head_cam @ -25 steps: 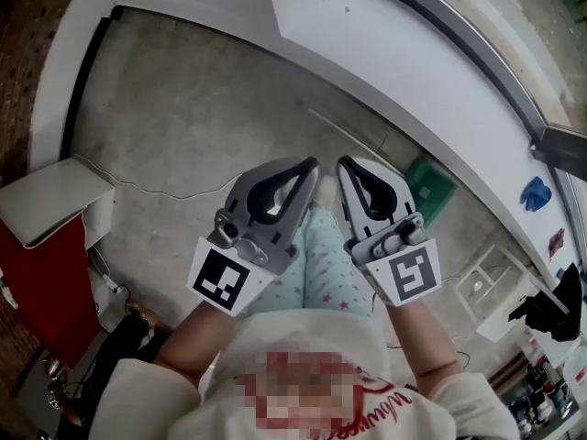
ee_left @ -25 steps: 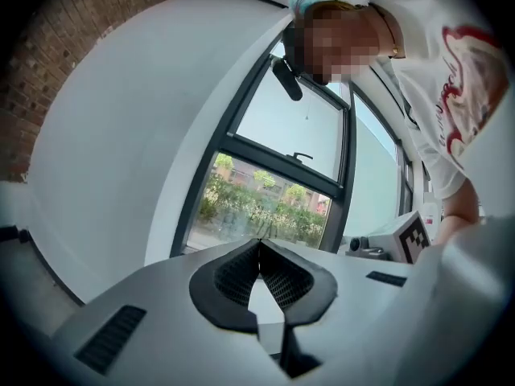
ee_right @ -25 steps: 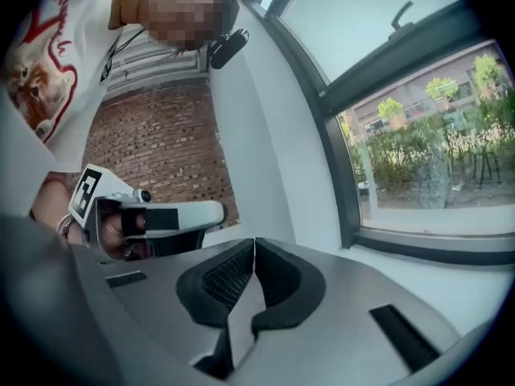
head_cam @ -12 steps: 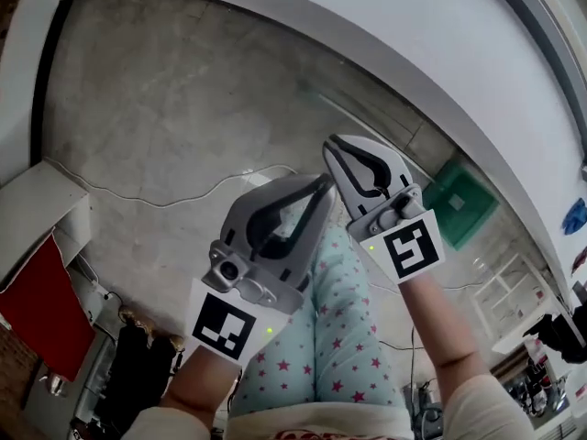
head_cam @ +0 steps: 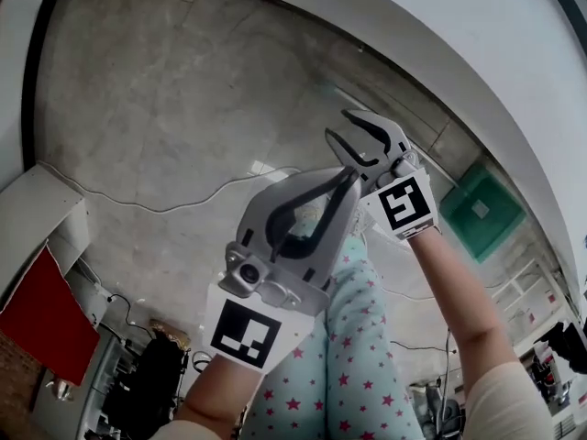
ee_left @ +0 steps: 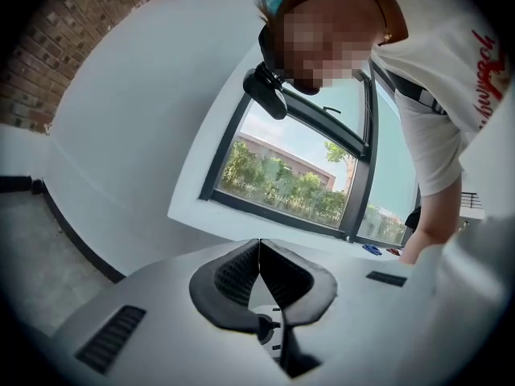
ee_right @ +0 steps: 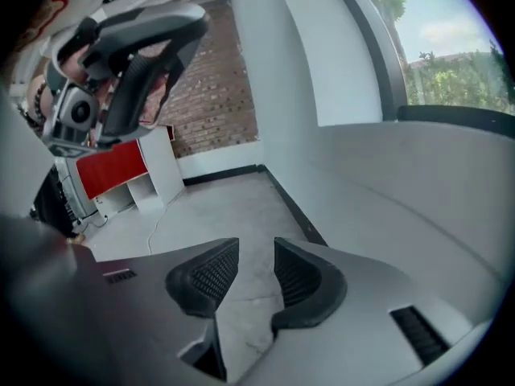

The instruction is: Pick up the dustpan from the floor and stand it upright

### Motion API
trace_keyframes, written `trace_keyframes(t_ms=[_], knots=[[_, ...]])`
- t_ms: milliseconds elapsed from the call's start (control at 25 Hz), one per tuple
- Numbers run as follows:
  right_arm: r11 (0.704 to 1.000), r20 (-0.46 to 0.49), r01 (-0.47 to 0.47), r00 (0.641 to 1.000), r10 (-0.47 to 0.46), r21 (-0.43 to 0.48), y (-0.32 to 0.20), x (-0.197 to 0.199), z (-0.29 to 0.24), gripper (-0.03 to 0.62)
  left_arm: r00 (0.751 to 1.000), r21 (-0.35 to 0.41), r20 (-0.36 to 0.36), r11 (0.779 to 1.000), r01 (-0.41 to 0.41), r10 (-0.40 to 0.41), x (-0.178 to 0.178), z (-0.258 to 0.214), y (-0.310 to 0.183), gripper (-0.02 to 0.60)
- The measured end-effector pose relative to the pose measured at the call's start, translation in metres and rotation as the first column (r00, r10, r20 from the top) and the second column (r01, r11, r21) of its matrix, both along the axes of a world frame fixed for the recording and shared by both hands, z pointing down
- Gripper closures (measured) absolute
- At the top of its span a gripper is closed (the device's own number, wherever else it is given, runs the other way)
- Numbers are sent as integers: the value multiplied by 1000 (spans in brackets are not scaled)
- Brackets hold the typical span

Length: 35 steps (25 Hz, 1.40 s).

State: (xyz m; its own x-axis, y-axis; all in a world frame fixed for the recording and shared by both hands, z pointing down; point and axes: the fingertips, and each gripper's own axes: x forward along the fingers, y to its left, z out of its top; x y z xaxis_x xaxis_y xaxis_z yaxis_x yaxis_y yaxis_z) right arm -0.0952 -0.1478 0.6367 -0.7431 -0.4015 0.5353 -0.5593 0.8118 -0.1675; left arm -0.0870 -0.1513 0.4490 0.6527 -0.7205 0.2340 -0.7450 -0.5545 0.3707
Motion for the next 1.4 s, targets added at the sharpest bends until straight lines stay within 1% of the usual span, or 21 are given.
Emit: trace_keyframes(t_ms=[80, 200, 240, 320, 400, 520, 600, 720, 840, 920, 1000, 1080, 1160, 1240, 1400], knots=[[999, -55, 35, 998, -35, -11, -5, 2, 33, 450, 1000, -18, 6, 1000, 3, -3, 1, 17, -2, 560], [996, -140, 73, 987, -79, -47, -9, 6, 82, 436, 999, -83, -11, 996, 31, -32, -1, 41, -2, 560], [995, -162, 77, 983, -86, -60, -10, 7, 96, 431, 999, -94, -17, 995, 35, -36, -2, 46, -1, 560], [994, -196, 69, 977, -84, -83, -14, 11, 118, 421, 999, -97, -20, 995, 27, -29, -2, 53, 0, 560], [992, -232, 67, 969, -89, -103, -16, 14, 138, 421, 1000, -102, -9, 995, 5, -6, 0, 61, 5, 560], [988, -287, 73, 952, -110, -137, -18, 16, 166, 421, 998, -91, 39, 994, -55, 59, 2, 69, 16, 560], [984, -334, 83, 933, -132, -157, -19, 21, 183, 421, 995, -77, 61, 994, -80, 85, 3, 71, 20, 560], [975, -387, 100, 906, -171, -197, -18, 28, 206, 421, 994, -74, 62, 994, -85, 89, 1, 73, 23, 560], [966, -416, 129, 884, -215, -225, -13, 30, 222, 428, 994, -71, 56, 993, -89, 93, 1, 74, 24, 560], [960, -423, 149, 873, -241, -239, -12, 30, 227, 491, 994, -74, 54, 993, -91, 95, 2, 75, 26, 560], [955, -431, 152, 866, -253, -254, -11, 32, 228, 491, 993, -77, 55, 992, -98, 103, 3, 73, 29, 560], [961, -448, 129, 864, -230, -246, -17, 37, 219, 492, 991, -64, 63, 991, -116, 120, 6, 66, 28, 560], [971, -447, 95, 875, -187, -219, -25, 41, 202, 494, 988, -51, 69, 990, -133, 136, 8, 56, 27, 560], [978, -435, 86, 885, -163, -192, -25, 44, 179, 494, 987, -44, 68, 988, -145, 148, 11, 44, 24, 560], [992, -394, 63, 913, -102, -110, -26, 52, 117, 494, 979, -8, 68, 982, -190, 190, 28, 4, 17, 560]])
